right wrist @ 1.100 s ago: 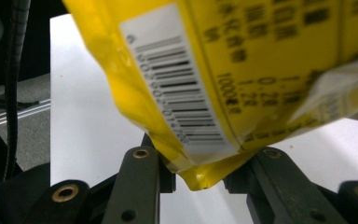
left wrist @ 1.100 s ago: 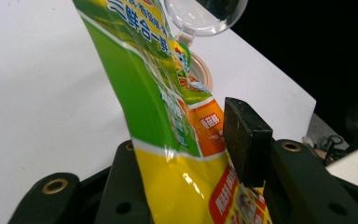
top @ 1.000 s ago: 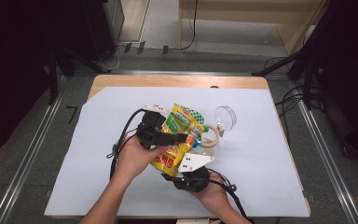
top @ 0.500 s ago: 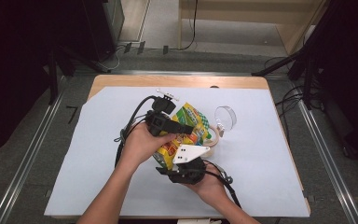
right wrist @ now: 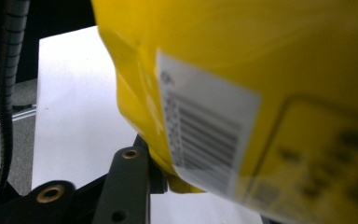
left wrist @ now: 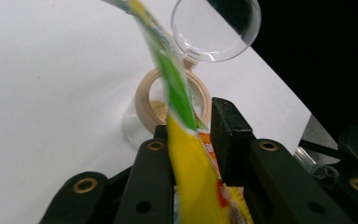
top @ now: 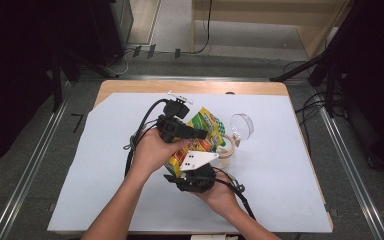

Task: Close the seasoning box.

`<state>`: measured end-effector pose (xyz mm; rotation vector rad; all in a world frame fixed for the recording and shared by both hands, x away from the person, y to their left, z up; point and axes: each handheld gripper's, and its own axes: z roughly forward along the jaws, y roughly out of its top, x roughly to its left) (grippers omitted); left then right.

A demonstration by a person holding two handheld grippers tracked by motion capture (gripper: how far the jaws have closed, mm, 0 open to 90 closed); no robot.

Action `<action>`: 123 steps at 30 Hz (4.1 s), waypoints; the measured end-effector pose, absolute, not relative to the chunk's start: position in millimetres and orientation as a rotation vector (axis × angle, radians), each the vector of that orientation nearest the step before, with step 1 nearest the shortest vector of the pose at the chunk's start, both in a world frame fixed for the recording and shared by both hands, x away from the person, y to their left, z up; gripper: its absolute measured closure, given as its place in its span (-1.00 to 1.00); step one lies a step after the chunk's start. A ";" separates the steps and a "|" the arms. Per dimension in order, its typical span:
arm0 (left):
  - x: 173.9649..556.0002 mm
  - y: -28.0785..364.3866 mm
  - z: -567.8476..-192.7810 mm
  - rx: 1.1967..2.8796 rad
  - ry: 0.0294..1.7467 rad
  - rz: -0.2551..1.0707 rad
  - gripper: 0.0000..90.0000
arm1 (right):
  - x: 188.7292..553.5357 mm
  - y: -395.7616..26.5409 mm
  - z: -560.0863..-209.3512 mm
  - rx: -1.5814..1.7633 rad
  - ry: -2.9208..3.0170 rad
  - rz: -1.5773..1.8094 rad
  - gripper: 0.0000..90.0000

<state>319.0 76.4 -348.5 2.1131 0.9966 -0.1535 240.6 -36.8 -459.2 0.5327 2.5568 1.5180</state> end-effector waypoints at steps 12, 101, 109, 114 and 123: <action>320.9 82.1 -348.7 2.089 0.983 -0.149 0.57 | 240.8 -40.3 -458.6 0.612 2.536 1.642 0.52; 340.2 77.7 -333.2 2.074 0.975 -0.183 0.57 | 249.6 -43.3 -434.1 0.623 2.548 1.586 0.55; 340.6 76.8 -334.2 2.077 0.981 -0.182 0.56 | 250.0 -43.6 -434.8 0.631 2.553 1.594 0.55; 344.3 72.7 -336.6 2.103 0.990 -0.176 0.60 | 250.6 -43.0 -435.8 0.651 2.568 1.585 0.55; 345.1 70.9 -334.4 2.132 0.973 -0.150 0.68 | 252.5 -41.1 -435.8 0.688 2.551 1.576 0.55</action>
